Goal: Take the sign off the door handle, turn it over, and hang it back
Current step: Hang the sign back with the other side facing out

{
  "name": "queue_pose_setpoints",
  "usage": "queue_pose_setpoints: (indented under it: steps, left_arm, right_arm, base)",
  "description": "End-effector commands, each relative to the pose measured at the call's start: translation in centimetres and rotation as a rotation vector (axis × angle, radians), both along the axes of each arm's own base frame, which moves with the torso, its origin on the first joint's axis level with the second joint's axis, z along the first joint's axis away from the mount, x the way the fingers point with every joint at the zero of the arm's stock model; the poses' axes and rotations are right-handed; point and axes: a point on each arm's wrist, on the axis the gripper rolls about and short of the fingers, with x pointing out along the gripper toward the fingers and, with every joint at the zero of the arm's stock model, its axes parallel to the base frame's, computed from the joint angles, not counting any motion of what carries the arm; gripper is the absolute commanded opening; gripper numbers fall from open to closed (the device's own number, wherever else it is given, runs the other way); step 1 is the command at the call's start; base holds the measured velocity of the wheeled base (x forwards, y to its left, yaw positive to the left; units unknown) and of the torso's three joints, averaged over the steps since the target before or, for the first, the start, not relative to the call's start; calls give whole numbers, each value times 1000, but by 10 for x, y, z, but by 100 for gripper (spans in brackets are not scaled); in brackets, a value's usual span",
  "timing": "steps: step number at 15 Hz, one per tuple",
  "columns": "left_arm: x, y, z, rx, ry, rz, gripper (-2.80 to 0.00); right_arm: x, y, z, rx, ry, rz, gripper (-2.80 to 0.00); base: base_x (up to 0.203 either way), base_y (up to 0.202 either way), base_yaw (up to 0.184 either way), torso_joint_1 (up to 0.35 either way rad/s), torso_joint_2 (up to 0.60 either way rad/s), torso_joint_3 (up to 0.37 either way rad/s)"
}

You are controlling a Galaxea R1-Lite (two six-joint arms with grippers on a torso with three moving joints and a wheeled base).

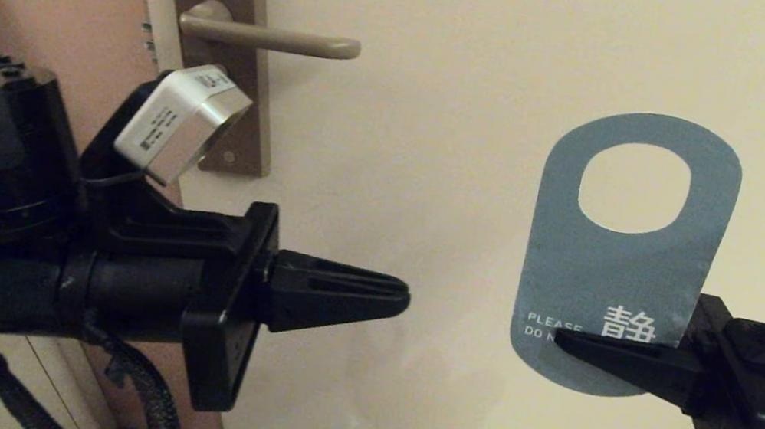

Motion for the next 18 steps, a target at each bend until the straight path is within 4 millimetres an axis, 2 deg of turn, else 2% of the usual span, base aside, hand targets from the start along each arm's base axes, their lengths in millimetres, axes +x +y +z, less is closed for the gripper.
queue_pose_setpoints:
  steps: [1,3,5,9,13,18]
  left_arm:
    - [-17,25,4,-18,-21,67,-280]
    - [-30,53,-1,10,-12,200,-280]
    - [-45,80,-15,74,-30,378,-280]
    - [-69,122,-50,174,-12,904,-280]
    - [-94,146,-82,232,23,1232,-280]
    - [-129,157,-113,263,29,1408,-280]
  right_arm:
    - [4,1,-2,0,-17,-29,-280]
    - [8,2,-1,9,-63,-86,-280]
    - [9,2,0,7,-80,-132,-280]
    - [10,0,1,-16,-116,-233,-280]
    - [6,-2,4,-24,-150,-251,-280]
    - [0,-5,-5,-44,-134,-274,-280]
  base:
    - [0,0,0,0,0,0]
    - [0,0,0,0,0,0]
    - [0,0,0,0,0,0]
    - [0,0,0,0,0,0]
    - [0,0,0,0,0,0]
    - [0,0,0,0,0,0]
